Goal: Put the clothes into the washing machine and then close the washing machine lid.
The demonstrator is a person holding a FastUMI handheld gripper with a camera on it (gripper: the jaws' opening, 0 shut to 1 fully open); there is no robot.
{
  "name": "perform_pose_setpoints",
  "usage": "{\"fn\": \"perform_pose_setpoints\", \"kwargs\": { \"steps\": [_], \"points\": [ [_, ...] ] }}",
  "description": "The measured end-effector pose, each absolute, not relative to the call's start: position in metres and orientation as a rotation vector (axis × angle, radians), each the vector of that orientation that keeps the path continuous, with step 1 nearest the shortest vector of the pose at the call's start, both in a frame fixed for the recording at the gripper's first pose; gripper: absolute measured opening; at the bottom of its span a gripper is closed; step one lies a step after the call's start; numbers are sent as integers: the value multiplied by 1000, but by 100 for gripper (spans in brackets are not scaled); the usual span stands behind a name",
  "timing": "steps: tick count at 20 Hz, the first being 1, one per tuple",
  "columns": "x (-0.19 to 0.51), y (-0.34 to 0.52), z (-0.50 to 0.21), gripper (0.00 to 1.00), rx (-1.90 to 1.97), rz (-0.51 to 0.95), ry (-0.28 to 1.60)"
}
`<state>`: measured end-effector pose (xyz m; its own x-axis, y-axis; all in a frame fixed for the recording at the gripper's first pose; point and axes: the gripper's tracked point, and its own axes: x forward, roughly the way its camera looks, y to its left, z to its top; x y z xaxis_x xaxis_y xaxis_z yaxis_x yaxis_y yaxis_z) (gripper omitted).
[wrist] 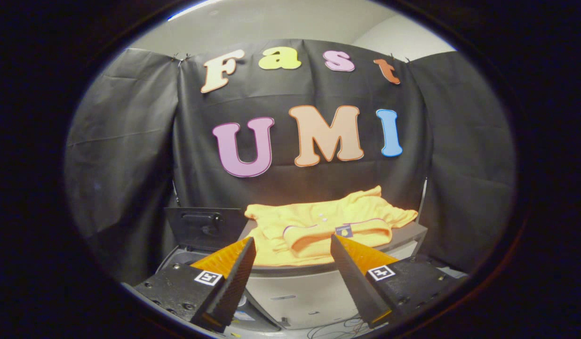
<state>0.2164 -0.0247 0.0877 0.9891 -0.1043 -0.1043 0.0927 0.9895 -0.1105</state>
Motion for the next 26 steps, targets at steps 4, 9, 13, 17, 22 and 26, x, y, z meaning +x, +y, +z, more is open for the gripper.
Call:
{"fn": "perform_pose_setpoints", "kwargs": {
  "steps": [4,9,13,17,22,26],
  "points": [
    [264,-55,94,97,-131,-152,192],
    [315,-69,81,97,-103,-148,330],
    [344,-99,52,97,-93,-225,463],
    [361,-100,25,97,-73,-207,557],
    [364,-101,18,99,-108,-217,526],
    [365,-99,22,57,-90,-180,516]
  ]
}}
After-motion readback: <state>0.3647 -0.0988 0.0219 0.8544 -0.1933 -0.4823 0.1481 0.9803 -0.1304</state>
